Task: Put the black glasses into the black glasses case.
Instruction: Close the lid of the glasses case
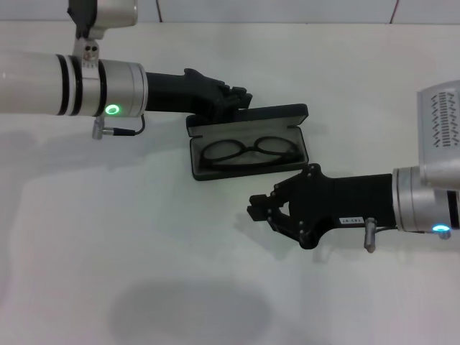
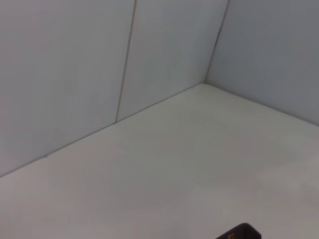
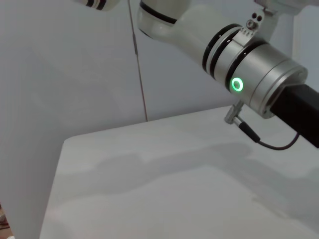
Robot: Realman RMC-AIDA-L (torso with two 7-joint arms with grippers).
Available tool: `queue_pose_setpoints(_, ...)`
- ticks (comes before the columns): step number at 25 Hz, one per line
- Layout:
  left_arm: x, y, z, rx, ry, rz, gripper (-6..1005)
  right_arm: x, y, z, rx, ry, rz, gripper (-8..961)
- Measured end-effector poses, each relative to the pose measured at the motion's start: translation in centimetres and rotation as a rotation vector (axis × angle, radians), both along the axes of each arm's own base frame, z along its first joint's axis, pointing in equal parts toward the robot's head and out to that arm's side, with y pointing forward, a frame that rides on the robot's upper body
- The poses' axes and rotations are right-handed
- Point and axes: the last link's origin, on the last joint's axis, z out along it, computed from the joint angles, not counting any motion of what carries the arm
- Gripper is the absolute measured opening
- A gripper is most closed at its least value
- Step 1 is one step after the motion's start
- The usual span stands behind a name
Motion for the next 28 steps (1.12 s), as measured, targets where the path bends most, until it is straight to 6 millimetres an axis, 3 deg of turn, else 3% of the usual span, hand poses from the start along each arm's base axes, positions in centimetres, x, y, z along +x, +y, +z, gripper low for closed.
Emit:
queue_pose_setpoints(16,0.5,-1.1,-2.0,-0.095,0.06,-0.024,151,0.3,-0.3,-0.1,-0.021,0.011,-0.014,85)
queue_pose_setpoints(28,0.8,-2.1,-2.3,-0.138,0.053,-0.051,164,0.2,-0.9,0.0,-0.061,0.012,0.016,86)
